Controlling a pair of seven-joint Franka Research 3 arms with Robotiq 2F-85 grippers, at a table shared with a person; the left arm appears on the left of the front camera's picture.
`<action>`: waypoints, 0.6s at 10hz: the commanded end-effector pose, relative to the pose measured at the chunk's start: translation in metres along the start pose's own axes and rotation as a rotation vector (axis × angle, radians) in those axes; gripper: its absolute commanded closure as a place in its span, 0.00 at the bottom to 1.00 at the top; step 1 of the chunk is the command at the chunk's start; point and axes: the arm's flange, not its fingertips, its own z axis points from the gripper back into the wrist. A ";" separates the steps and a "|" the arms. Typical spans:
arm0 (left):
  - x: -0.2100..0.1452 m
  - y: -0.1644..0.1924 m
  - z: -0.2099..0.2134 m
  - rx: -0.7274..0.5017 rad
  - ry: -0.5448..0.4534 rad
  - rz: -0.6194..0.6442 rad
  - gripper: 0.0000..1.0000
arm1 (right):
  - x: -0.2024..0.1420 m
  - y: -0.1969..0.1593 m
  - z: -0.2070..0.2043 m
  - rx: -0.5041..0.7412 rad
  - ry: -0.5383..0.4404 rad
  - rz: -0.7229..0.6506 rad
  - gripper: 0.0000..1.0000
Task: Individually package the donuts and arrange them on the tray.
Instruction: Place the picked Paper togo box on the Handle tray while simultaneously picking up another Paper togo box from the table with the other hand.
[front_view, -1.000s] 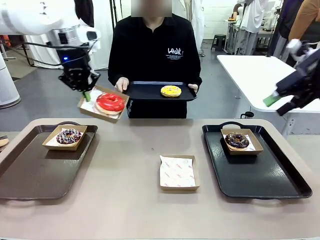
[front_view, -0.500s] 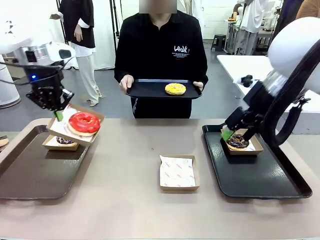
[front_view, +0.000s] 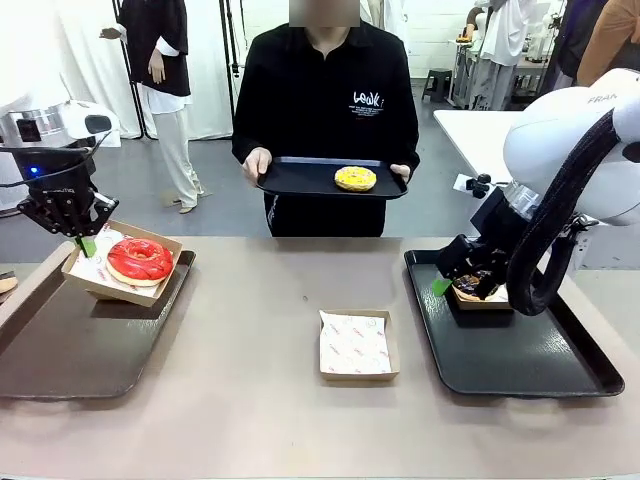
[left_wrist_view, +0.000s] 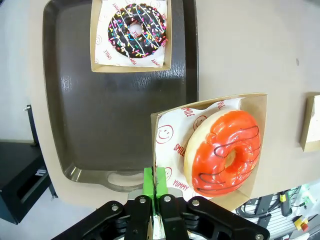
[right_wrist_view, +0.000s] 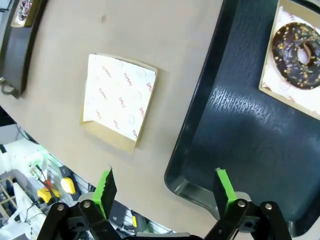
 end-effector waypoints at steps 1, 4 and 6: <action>-0.001 -0.001 0.002 0.000 -0.003 -0.003 0.99 | -0.001 0.004 0.002 -0.011 -0.004 0.012 0.00; -0.001 -0.001 0.002 0.000 -0.003 -0.003 0.99 | -0.001 0.004 0.002 -0.011 -0.004 0.012 0.00; -0.001 -0.001 0.002 0.000 -0.003 -0.003 0.99 | -0.001 0.004 0.002 -0.011 -0.004 0.012 0.00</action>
